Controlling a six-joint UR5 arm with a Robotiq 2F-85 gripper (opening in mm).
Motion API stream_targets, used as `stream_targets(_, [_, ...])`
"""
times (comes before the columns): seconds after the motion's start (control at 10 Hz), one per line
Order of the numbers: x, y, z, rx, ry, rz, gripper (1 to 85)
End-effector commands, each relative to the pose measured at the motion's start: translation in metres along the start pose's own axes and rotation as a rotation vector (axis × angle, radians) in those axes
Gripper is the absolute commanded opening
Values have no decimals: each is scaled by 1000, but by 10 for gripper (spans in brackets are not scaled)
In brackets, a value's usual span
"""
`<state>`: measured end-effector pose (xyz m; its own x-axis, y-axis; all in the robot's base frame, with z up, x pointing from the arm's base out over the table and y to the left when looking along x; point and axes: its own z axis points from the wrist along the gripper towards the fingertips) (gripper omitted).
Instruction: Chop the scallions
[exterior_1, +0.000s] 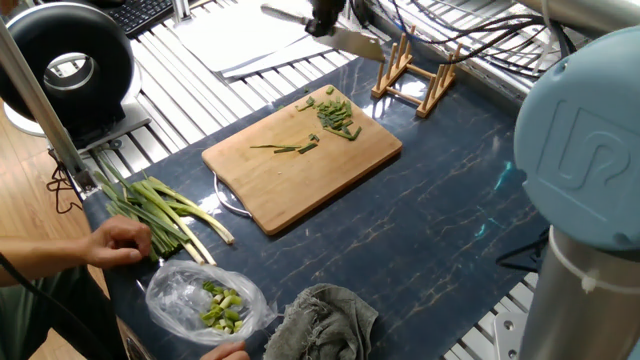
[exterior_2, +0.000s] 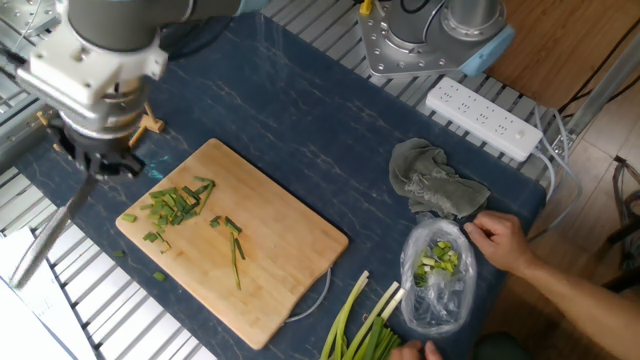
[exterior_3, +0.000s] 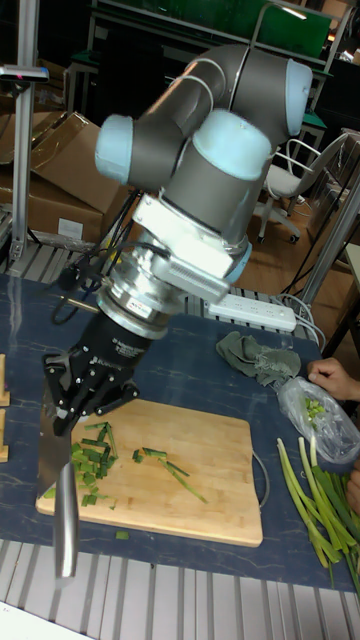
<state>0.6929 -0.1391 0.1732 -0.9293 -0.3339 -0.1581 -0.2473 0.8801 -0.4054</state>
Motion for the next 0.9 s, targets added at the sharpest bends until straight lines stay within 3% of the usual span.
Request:
stream_targets(0.0, [29,-33,-15,43,25,-46,13])
stream_targets(0.2, [43,-42,-13,37,25,-88,13])
stream_targets(0.4, [64,-44,-6,-24,25,-105,13])
stream_targets(0.8, [104,-47,15,-84,41,-53,13])
